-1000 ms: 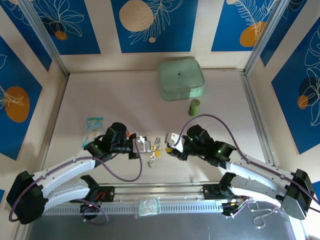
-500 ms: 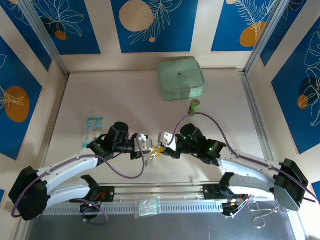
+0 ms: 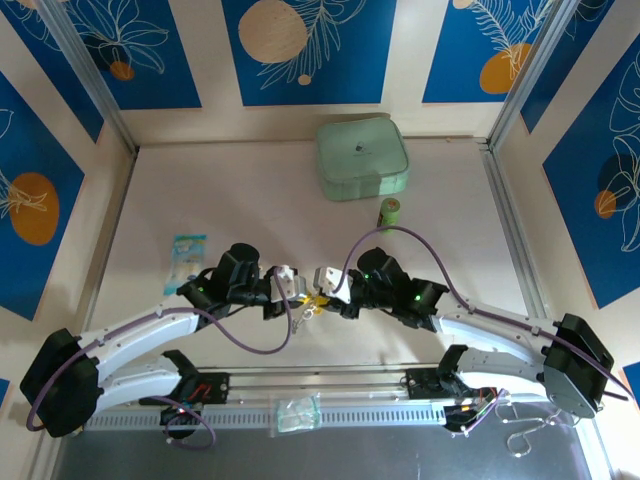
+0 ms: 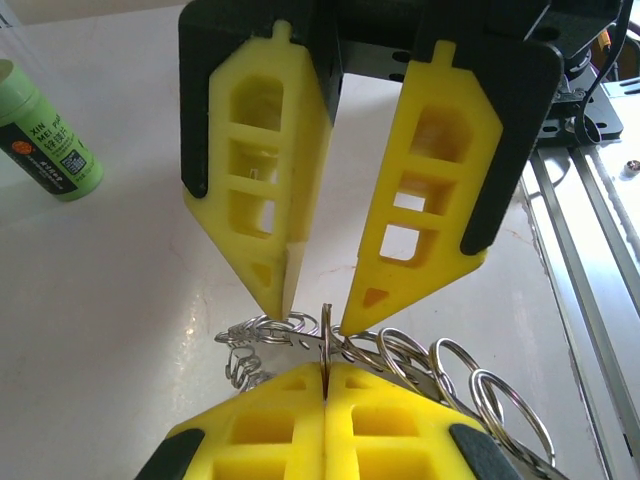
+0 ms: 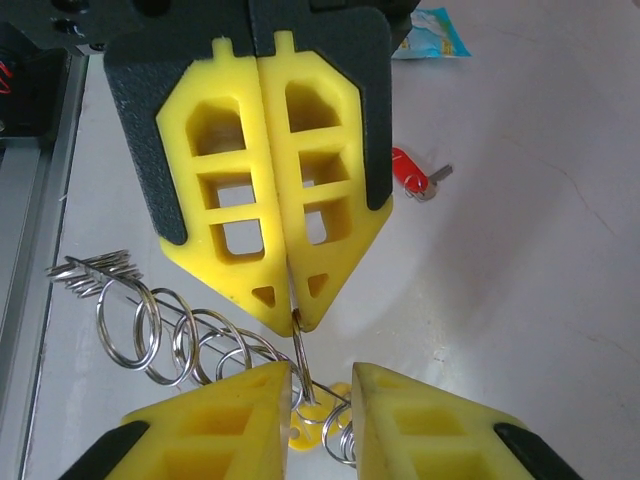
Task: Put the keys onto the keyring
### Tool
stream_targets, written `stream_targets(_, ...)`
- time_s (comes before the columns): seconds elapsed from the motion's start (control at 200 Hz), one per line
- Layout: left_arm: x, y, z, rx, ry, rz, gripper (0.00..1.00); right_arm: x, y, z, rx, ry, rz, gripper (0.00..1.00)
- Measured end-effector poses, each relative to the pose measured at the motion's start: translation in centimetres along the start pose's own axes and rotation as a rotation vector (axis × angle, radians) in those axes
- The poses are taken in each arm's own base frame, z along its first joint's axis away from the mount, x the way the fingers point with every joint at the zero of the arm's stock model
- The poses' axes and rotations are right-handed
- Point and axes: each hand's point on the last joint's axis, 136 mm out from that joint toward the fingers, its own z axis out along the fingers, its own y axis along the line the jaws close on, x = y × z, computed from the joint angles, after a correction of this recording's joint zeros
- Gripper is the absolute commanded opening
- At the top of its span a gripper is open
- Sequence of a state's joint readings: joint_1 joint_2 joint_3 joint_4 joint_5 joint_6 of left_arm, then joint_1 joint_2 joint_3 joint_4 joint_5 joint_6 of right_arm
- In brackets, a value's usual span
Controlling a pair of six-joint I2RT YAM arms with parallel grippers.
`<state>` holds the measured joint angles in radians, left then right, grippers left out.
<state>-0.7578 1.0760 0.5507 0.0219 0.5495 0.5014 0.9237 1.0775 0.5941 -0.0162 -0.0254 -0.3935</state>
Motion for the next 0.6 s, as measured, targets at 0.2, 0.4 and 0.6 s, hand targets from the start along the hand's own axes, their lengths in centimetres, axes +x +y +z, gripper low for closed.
stream_targets(0.2,-0.02,0.0,-0.01,0.0,-0.001,-0.006,0.0,-0.06,0.21,0.03,-0.006,-0.001,-0.012,0.06)
stream_targets(0.4,-0.01,0.01,-0.01,-0.001,0.0,-0.01,0.0,0.12,0.26,0.17,-0.01,0.006,-0.013,0.12)
stream_targets(0.6,-0.06,-0.04,-0.01,0.003,-0.003,-0.014,0.0,0.41,0.19,0.33,-0.007,0.017,-0.022,0.12)
